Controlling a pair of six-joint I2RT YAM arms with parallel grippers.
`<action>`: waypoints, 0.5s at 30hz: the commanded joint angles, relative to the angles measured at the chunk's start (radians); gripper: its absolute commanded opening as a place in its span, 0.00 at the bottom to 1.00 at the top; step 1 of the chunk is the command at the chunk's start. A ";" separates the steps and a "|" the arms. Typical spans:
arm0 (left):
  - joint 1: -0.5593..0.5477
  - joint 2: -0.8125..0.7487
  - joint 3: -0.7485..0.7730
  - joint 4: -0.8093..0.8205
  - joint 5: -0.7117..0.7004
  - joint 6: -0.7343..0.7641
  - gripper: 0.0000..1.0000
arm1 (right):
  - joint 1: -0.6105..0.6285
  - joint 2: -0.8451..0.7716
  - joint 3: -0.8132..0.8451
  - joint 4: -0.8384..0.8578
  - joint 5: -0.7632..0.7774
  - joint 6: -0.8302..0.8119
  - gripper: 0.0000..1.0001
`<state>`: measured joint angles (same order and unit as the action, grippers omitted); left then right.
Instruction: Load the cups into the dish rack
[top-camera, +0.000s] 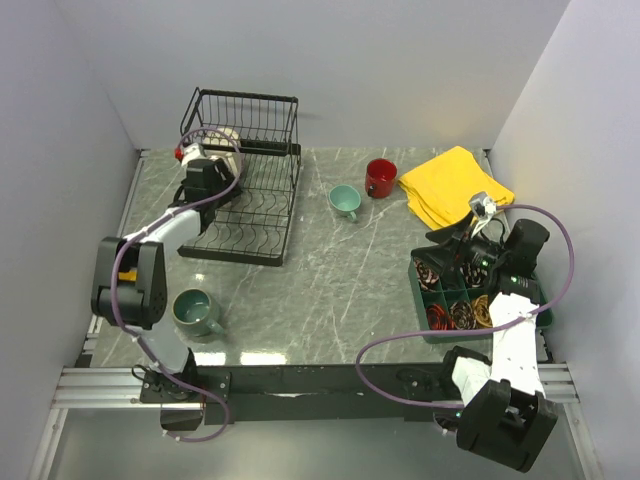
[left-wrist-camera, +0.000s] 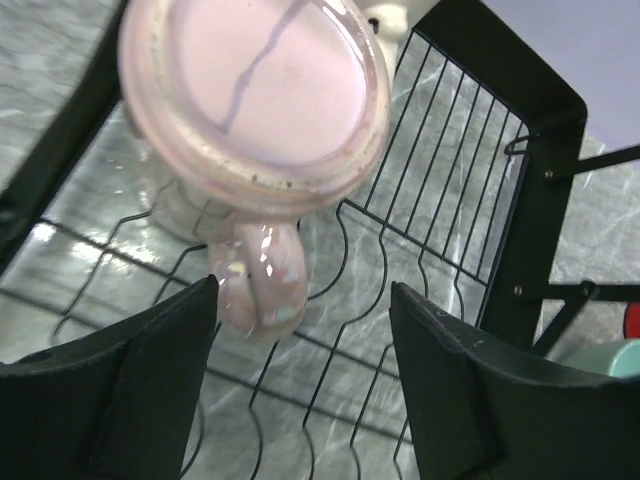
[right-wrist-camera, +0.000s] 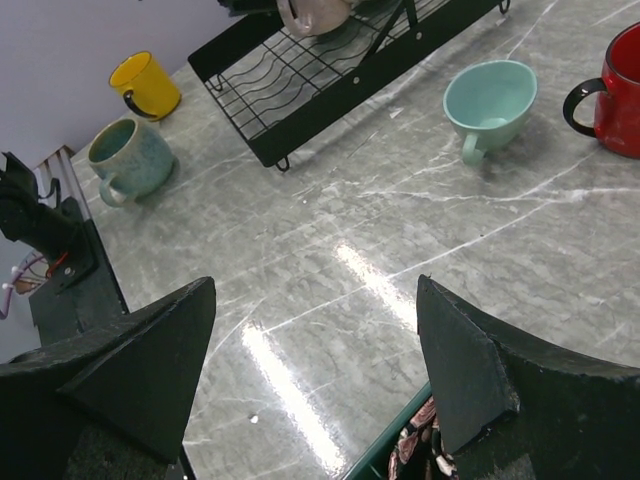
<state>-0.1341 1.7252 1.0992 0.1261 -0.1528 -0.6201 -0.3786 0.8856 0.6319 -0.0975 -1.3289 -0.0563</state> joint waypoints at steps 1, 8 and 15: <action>0.005 -0.154 -0.036 -0.016 -0.041 0.056 0.76 | -0.006 0.009 0.017 -0.033 0.003 -0.048 0.87; 0.008 -0.468 -0.157 -0.058 -0.002 0.074 0.90 | -0.003 0.021 0.071 -0.145 0.106 -0.155 0.87; 0.008 -0.838 -0.261 -0.186 0.110 0.099 0.96 | 0.043 0.235 0.379 -0.379 0.299 -0.222 0.85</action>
<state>-0.1295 1.0481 0.8833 0.0181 -0.1268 -0.5568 -0.3676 1.0187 0.8284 -0.3691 -1.1877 -0.2390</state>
